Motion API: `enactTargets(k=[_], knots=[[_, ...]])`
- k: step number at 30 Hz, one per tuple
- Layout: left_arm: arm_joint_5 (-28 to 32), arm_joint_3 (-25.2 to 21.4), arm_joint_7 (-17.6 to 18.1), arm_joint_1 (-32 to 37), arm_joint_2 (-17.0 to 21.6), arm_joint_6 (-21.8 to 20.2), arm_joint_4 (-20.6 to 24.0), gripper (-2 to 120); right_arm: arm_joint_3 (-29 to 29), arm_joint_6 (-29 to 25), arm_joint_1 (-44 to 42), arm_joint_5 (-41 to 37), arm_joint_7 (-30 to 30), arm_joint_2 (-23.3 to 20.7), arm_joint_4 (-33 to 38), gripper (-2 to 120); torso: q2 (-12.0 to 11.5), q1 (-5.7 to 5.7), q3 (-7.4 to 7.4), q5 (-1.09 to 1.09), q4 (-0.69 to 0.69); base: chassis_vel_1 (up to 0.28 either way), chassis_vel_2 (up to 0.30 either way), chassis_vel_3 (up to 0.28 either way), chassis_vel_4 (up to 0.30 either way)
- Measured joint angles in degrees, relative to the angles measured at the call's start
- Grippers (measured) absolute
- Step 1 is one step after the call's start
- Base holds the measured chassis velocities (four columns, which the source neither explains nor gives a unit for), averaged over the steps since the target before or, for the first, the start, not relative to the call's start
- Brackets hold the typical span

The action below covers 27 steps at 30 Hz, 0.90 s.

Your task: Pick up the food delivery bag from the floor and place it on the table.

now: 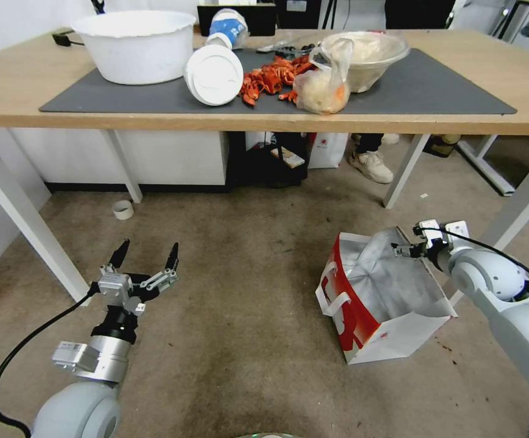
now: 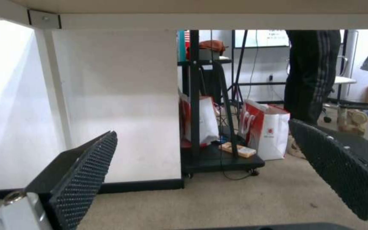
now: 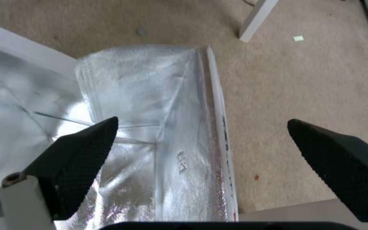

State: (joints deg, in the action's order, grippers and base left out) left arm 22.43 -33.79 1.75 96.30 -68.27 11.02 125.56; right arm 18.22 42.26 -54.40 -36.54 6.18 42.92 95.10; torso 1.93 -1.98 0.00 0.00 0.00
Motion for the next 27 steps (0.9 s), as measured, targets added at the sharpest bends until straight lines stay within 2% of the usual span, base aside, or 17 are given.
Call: enactTargets(k=[27], knots=[[-0.1,-0.1,0.2,-0.1,0.0,0.0,0.0,100,-4.4,-0.1,3.6,-0.8,-0.8,0.4,-7.2,100,0.0,0.0,0.0,0.0,0.0,0.0,0.0,0.0,0.0]])
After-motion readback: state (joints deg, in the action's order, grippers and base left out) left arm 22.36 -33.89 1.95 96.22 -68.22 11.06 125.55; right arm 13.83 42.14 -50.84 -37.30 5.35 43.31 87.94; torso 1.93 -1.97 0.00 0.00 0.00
